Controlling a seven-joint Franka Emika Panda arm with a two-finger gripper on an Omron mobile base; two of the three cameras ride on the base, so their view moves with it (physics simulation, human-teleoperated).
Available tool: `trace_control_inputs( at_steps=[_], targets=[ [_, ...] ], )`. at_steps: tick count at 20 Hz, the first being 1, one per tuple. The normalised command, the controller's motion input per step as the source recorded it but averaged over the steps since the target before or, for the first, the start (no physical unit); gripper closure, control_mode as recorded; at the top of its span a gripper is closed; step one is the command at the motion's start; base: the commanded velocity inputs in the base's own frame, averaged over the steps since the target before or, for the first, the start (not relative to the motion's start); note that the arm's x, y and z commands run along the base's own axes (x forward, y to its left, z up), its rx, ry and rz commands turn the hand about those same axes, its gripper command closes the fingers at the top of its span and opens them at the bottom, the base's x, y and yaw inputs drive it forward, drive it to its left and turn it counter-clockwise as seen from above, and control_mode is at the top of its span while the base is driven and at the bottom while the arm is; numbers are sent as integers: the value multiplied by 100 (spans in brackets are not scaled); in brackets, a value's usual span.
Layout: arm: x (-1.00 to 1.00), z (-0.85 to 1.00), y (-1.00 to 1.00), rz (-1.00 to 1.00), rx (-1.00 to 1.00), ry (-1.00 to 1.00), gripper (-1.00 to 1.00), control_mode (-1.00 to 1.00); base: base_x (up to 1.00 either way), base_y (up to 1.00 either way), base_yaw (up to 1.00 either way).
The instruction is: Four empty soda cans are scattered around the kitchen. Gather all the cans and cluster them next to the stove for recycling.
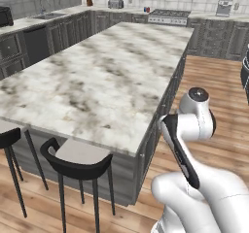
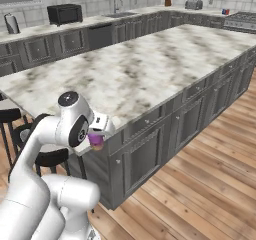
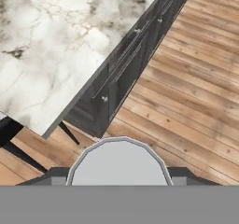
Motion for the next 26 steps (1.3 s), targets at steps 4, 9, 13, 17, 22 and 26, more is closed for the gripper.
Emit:
trace_control_inputs(
  at_steps=[4,9,13,17,22,26],
  targets=[
    [-41,14,-20,-2,0,1,100,100,-15,-8,-1],
    [0,0,0,0,0,0,100,100,-46,-57,-22],
    [0,0,0,0,0,0,100,100,-3,-40,-46],
    [0,0,0,0,0,0,100,100,28,-9,-48],
    [0,0,0,0,0,0,100,100,70,0,-43],
    [0,0,0,0,0,0,100,100,100,17,-30]
  ],
)
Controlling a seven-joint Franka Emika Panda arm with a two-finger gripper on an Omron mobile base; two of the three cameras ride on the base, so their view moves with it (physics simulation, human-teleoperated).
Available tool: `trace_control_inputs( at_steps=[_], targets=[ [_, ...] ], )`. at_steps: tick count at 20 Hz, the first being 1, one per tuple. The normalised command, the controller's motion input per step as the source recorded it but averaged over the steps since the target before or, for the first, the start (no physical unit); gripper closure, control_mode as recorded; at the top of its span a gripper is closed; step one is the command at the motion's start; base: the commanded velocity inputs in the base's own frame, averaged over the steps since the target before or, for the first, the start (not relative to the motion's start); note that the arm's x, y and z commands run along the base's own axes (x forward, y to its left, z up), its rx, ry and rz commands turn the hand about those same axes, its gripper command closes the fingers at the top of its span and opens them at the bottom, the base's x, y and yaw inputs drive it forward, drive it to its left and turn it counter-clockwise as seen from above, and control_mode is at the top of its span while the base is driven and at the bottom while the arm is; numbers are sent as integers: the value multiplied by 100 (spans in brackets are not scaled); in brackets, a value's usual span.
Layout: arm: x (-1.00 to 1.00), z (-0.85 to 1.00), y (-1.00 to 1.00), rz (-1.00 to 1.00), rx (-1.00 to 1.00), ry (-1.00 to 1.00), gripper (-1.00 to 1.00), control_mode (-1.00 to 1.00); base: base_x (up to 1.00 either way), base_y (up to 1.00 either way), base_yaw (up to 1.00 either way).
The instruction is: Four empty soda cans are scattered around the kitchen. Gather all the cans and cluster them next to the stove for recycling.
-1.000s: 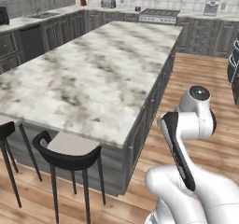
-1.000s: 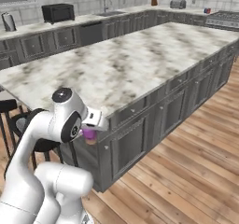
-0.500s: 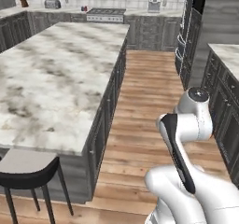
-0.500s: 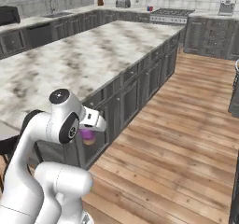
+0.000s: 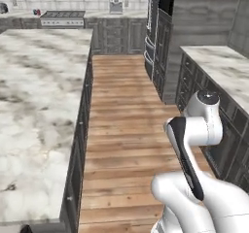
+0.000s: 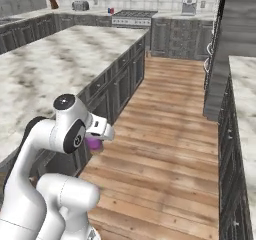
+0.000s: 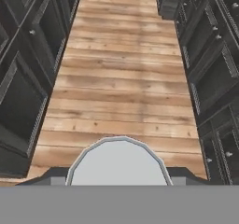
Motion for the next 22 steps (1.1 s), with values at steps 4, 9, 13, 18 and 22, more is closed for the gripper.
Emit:
trace_control_inputs(
  at_steps=[4,9,13,18,22],
  targets=[
    [0,0,0,0,0,0,100,100,100,28,-25],
    [0,0,0,0,0,0,100,100,98,35,-23],
    [0,0,0,0,0,0,100,100,88,43,-21],
    [0,0,0,0,0,0,100,100,93,38,-20],
    [0,0,0,0,0,0,100,100,99,17,-19]
  ],
)
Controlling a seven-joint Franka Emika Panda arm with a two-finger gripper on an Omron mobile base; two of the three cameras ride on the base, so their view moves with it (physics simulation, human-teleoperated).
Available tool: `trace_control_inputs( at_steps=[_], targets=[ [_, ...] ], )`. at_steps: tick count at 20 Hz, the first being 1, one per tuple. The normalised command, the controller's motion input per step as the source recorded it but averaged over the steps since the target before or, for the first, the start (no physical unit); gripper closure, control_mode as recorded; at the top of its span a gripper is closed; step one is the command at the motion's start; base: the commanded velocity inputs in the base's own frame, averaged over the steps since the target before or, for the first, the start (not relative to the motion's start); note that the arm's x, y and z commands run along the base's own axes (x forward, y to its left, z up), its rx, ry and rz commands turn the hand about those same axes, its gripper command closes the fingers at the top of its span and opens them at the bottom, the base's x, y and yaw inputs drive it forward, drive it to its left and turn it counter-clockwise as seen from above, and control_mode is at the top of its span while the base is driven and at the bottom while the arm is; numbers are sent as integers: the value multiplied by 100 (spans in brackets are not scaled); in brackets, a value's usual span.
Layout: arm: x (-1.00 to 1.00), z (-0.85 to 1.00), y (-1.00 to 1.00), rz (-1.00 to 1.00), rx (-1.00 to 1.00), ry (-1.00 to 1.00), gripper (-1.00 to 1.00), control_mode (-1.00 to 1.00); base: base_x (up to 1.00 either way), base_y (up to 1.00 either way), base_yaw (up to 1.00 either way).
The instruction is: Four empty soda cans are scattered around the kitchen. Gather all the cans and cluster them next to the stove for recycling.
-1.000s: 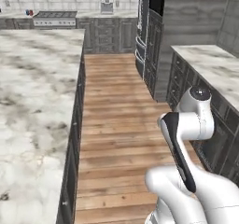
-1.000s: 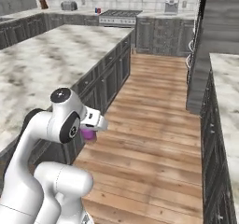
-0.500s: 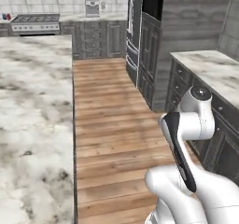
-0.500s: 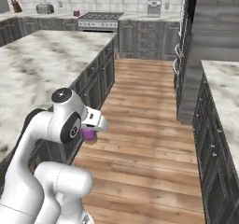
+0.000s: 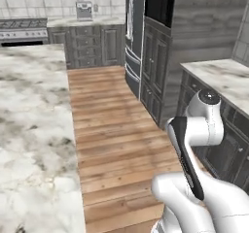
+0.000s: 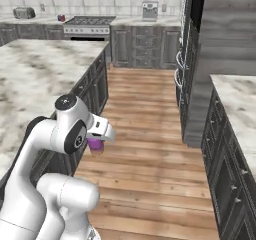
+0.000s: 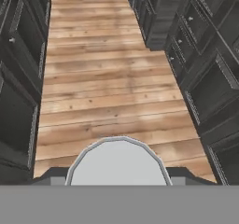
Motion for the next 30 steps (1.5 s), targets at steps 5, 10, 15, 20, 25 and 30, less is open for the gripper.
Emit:
trace_control_inputs(
  at_steps=[5,10,15,20,25,30],
  targets=[
    [0,0,0,0,0,0,100,100,95,5,-14],
    [0,0,0,0,0,0,100,100,89,25,-11],
    [0,0,0,0,0,0,100,100,83,29,-11],
    [0,0,0,0,0,0,100,100,85,4,-4],
    [0,0,0,0,0,0,100,100,94,0,0],
    [0,0,0,0,0,0,100,100,100,0,0]
  ],
)
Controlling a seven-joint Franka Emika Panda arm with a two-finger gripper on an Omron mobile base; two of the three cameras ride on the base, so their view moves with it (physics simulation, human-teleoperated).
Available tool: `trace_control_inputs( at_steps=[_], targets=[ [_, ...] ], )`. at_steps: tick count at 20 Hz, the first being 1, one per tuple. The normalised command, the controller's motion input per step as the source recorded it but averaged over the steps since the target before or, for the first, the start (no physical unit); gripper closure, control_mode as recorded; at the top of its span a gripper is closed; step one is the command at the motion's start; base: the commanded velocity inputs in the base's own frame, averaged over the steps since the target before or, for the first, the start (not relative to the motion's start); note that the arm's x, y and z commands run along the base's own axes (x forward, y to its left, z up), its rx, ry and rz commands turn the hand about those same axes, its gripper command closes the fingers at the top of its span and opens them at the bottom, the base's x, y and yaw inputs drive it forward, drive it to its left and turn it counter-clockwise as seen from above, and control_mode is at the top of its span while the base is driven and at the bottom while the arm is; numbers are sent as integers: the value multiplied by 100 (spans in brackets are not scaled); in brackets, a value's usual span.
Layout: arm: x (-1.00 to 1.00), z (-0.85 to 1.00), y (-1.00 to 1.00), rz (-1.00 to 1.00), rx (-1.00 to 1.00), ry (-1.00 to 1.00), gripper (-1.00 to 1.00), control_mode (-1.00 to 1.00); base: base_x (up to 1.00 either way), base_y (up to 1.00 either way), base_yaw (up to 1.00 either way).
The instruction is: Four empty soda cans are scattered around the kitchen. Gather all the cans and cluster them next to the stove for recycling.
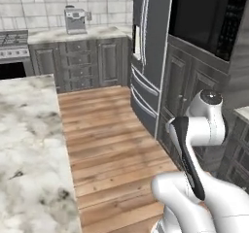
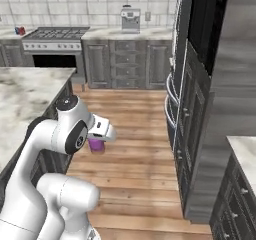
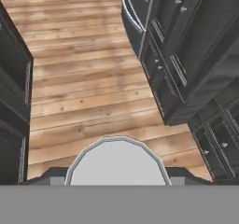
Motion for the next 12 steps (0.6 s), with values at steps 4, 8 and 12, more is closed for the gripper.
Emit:
trace_control_inputs(
  at_steps=[4,8,12],
  targets=[
    [0,0,0,0,0,0,100,100,100,0,0],
    [0,0,0,0,0,0,100,100,100,0,0],
    [0,0,0,0,0,0,100,100,100,0,0]
  ],
)
